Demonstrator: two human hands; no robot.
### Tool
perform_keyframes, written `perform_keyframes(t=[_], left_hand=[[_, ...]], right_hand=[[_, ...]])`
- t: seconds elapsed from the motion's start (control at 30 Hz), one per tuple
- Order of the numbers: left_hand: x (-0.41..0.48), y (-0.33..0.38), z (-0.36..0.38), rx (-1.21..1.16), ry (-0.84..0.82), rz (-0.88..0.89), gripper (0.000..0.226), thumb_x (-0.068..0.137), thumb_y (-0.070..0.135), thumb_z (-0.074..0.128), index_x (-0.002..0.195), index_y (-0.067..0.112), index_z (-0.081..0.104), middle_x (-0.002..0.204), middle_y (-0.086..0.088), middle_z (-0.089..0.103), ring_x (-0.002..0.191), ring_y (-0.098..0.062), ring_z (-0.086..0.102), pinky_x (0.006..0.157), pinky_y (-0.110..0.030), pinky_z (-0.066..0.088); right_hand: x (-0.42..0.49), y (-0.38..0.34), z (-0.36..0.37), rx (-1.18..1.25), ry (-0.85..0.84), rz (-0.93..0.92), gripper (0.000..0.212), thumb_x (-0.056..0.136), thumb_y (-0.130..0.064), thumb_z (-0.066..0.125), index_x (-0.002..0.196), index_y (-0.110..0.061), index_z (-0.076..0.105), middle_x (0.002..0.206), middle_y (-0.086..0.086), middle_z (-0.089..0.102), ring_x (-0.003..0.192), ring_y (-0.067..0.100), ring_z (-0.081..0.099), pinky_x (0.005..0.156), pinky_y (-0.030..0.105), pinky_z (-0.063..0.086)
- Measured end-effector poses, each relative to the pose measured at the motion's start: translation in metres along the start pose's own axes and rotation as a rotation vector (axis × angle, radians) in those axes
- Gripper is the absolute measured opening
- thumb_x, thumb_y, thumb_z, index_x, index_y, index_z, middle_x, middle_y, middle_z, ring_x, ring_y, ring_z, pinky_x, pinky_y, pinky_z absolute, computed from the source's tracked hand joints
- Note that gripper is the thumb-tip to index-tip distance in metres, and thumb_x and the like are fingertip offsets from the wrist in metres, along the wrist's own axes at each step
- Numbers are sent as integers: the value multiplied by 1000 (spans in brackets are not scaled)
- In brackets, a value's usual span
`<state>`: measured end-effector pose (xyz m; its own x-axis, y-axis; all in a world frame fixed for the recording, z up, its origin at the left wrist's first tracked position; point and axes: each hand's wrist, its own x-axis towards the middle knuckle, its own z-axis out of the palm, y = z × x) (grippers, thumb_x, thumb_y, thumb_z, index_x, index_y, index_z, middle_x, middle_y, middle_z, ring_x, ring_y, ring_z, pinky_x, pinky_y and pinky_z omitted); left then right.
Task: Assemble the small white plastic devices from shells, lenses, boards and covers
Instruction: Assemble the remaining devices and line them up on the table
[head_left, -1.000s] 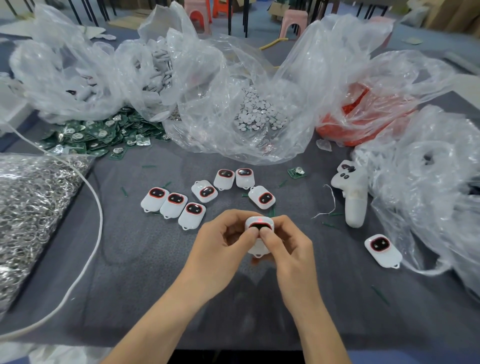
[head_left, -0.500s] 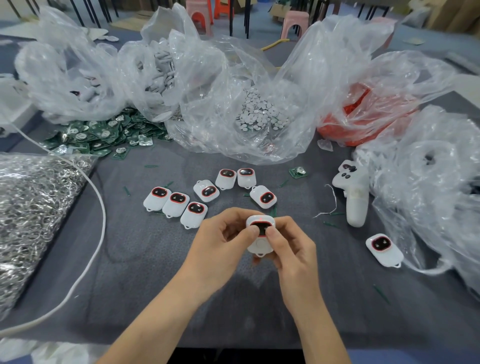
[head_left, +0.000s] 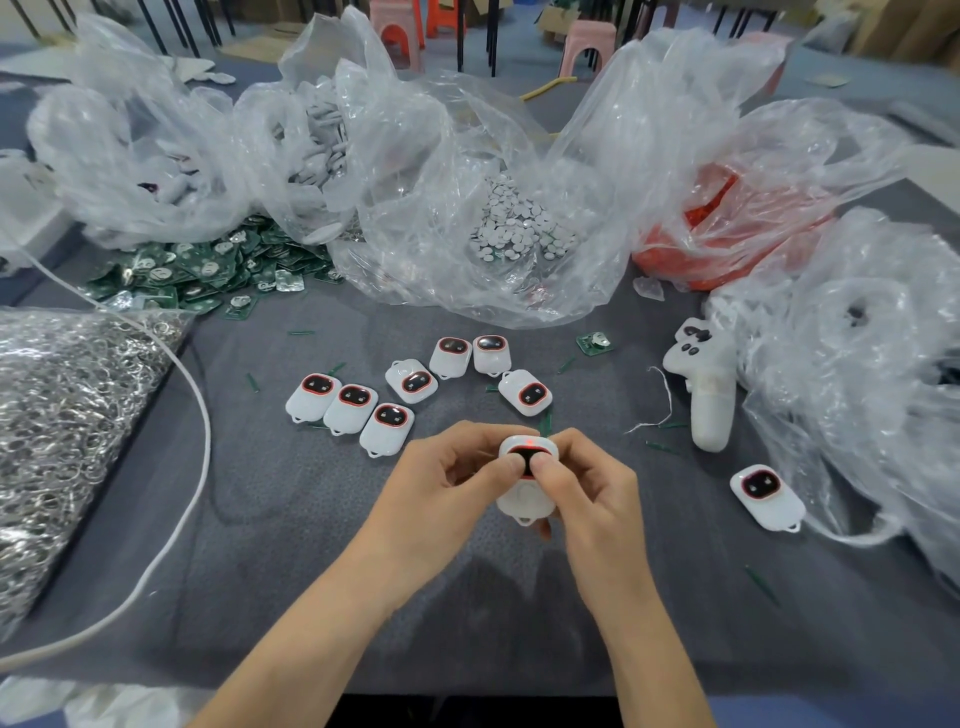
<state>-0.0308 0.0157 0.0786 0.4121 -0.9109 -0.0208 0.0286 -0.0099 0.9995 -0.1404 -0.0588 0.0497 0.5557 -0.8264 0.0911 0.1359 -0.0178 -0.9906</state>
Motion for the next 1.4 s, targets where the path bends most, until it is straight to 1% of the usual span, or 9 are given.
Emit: perform_keyframes(t=[0.13,0.33,0.53,0.77,0.87,0.93,1.07,1.23,1.4], left_hand=[[-1,-3,0,-9,2,-23,24,91,-3,55,103,10,71,104,-10,72,90,-12,69,79,-19,51],[-1,-7,1,-9,19,-18,18,90,-6,55,93,6,68,82,-3,73,74,-7,67,68,-16,50],[-2,-8,3,-21,39,-18,18,90,-3,56,89,10,68,78,-3,72,70,-10,66,67,-20,52],[-1,-9,7,-12,68,18,18,87,-8,57,81,6,66,68,-3,70,62,-8,65,59,-14,47],[0,-11,10,-18,85,34,7,81,5,61,80,8,67,69,-3,70,62,-7,64,59,-14,47],[0,-15,11,0,113,37,9,76,14,58,78,13,67,69,-2,70,64,-8,63,61,-17,47],[1,-22,12,48,160,22,11,75,18,55,76,19,66,69,4,68,66,-8,60,62,-24,47],[0,-23,4,81,106,19,16,80,20,52,84,14,66,75,4,69,70,-9,63,63,-24,49],[-1,-22,-4,234,14,50,13,95,13,51,85,15,58,56,5,62,45,-11,51,47,-23,41]], right_hand=[[-2,0,3,7,22,-16,20,71,-38,58,66,-20,64,55,-1,53,51,17,45,41,21,34],[-4,2,6,1,37,-49,17,73,-36,59,67,-21,65,58,-3,55,55,10,48,46,20,40],[-4,6,6,-49,56,-67,17,74,-35,57,70,-20,64,58,-5,55,55,10,47,48,21,38],[-4,9,6,-67,72,-65,20,74,-34,57,68,-15,62,57,-1,53,55,11,46,48,23,37],[-4,9,7,-57,84,-57,23,72,-33,57,67,-11,60,56,-1,51,55,11,44,47,21,36],[-5,9,10,-40,107,-47,24,71,-31,58,65,-8,58,55,-2,48,54,10,42,47,20,35],[-4,9,14,-30,141,-2,18,75,-20,60,64,-7,56,57,4,46,57,16,41,52,33,34],[-6,10,14,-43,104,16,15,79,-20,57,66,-14,60,56,-3,51,54,9,44,48,20,36],[-8,10,11,17,26,24,18,84,-19,54,69,-11,59,57,-3,53,53,11,50,48,22,39]])
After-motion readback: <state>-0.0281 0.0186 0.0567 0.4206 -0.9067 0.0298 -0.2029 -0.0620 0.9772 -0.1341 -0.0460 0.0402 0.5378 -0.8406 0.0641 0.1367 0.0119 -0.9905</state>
